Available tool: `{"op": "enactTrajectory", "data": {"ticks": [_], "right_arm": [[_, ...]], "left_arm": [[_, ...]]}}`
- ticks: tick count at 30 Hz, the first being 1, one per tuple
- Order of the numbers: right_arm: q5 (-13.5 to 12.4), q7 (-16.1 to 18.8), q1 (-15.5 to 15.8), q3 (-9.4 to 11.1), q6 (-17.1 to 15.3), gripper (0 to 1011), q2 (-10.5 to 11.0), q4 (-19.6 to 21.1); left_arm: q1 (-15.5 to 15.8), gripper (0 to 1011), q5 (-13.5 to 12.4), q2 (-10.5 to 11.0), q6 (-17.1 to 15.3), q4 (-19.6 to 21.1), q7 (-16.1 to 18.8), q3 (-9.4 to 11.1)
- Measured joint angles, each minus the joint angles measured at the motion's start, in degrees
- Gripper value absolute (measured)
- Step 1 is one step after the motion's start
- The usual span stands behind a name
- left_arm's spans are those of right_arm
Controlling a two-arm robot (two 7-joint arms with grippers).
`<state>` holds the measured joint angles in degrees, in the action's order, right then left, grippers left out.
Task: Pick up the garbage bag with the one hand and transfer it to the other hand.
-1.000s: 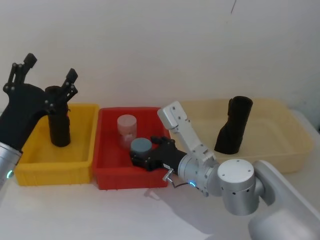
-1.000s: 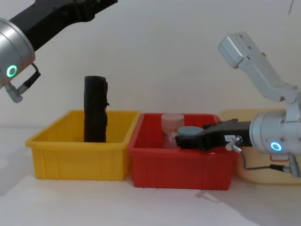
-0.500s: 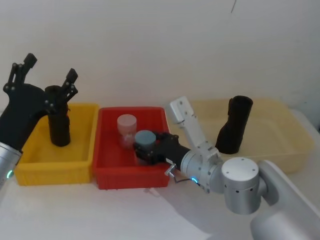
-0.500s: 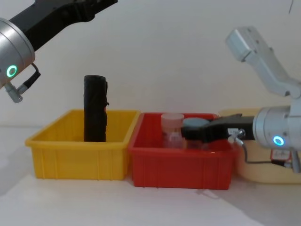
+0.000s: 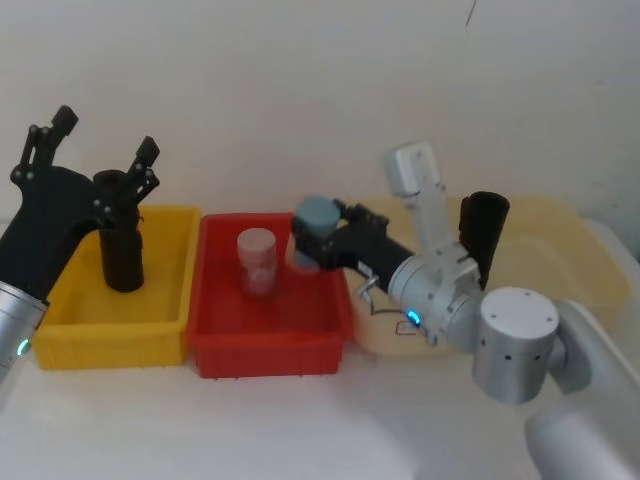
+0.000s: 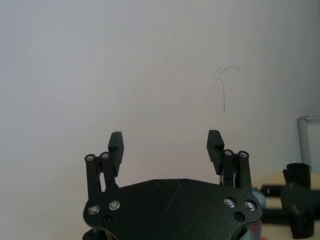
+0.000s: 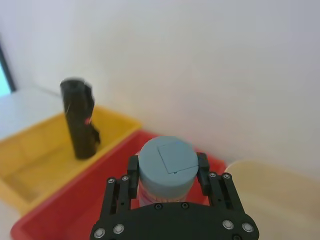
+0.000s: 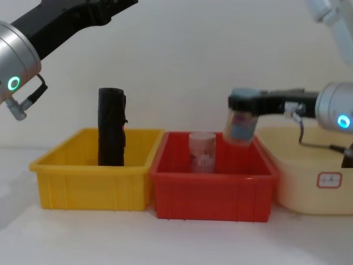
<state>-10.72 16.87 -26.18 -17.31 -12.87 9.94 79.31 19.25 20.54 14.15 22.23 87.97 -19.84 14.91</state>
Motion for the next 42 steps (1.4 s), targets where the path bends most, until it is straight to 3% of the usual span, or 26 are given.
{"op": "enactTrajectory", "data": {"ticks": [13,33,42], "right_arm": [[0.20,-2.16,-1.23,2.47,4.42,675,1.21,0.12],[5.83,-5.90,-1.49,2.57,6.71,676,3.05,-5.08],[7.21,-7.60,-1.12,3.16,6.69,908,3.09,-6.09]], "left_arm": [[0.00,1001,0.00,0.00,0.00,0.00,0.00,0.00],[0.00,1001,0.00,0.00,0.00,0.00,0.00,0.00],[0.00,1001,-0.01,0.00,0.00,0.00,0.00,0.00]]}}
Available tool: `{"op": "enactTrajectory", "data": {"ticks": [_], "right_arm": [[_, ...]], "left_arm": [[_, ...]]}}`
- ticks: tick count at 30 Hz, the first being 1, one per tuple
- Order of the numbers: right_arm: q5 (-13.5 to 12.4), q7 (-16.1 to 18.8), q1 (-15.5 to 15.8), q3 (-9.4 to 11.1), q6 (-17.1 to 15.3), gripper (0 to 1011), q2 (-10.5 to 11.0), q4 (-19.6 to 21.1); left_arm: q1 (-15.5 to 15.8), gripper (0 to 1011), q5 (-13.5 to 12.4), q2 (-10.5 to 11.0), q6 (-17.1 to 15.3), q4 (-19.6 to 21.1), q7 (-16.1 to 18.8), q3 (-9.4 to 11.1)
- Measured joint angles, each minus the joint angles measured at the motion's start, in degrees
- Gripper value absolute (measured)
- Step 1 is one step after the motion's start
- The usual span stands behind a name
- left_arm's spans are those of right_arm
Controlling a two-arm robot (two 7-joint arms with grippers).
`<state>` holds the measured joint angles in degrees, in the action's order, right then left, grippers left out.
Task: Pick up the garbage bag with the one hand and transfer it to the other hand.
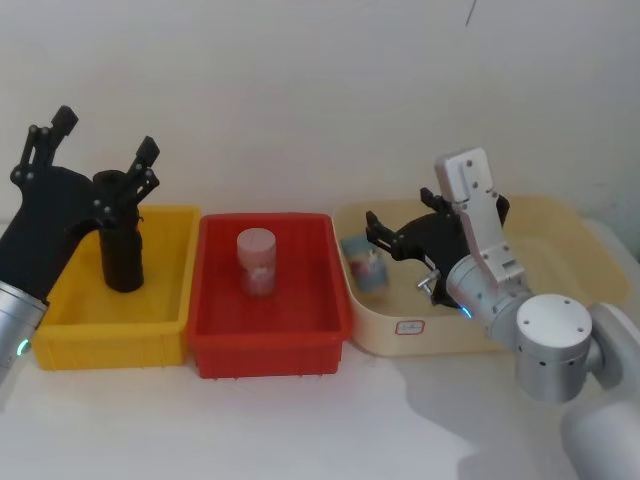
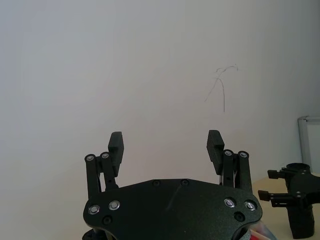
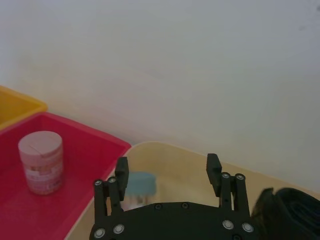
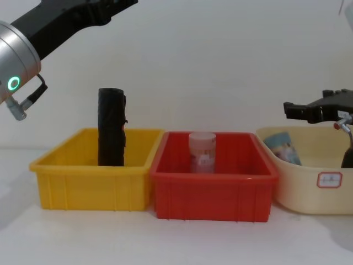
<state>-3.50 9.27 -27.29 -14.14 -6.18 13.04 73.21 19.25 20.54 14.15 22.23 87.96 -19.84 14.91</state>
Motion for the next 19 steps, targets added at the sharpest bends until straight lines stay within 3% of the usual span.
{"op": "enactTrajectory", "data": {"ticks": [5,19], "right_arm": [[0.16,-0.65,0.76,0.73,-0.08,1002,-0.13,0.64],[-1.19,-0.15,4.37,2.47,-1.19,1000,-0.23,6.72]], "left_arm": [[0.00,1001,0.00,0.00,0.00,0.00,0.00,0.00],[0.00,1001,0.00,0.00,0.00,0.01,0.00,0.00]]}}
